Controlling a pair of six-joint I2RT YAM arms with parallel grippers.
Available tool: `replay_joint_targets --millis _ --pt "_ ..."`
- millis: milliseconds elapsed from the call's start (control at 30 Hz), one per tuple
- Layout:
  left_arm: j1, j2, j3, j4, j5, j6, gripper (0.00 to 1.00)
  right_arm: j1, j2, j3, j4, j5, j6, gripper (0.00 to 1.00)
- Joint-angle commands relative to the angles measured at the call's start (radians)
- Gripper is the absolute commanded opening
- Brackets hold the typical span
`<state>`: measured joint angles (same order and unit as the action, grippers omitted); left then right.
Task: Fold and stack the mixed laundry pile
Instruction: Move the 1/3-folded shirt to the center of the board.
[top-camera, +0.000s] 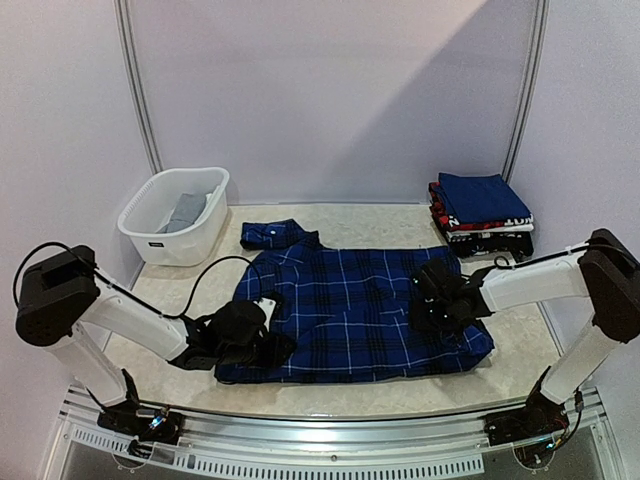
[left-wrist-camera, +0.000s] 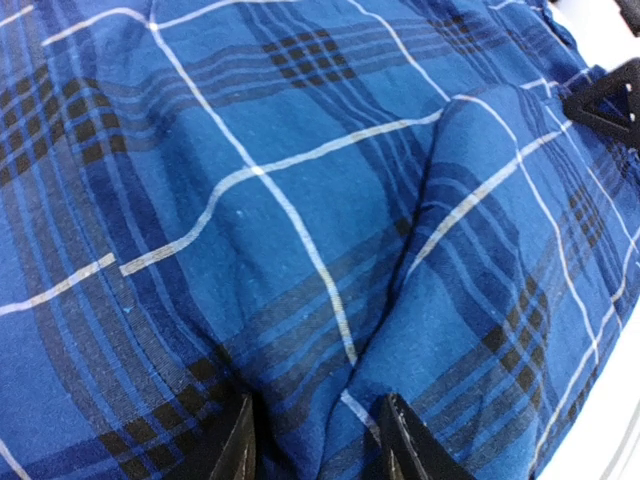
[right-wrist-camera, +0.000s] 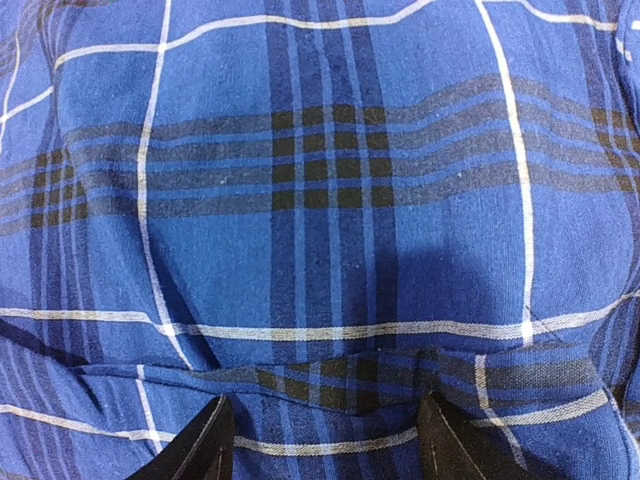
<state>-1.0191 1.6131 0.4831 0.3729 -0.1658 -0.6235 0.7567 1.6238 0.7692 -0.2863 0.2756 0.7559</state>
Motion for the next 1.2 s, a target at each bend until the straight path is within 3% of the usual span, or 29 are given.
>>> replay_joint_targets --millis 0,600,1167 --pt "-0.065 0.018 -0.061 -0.190 0.049 -0.064 0.42 0.035 -0.015 -0.136 -0.179 -0.132 0.121 0.64" --pt "-0.292 -0.120 -0.032 -0.445 -0.054 -0.197 0.42 0.153 -0.267 -0.251 -0.362 -0.130 0.234 0.64" --pt "-0.285 -0.274 0.103 -0.692 -0.303 -0.087 0.51 0.166 -0.349 -0.089 -0.432 0.070 0.209 0.71"
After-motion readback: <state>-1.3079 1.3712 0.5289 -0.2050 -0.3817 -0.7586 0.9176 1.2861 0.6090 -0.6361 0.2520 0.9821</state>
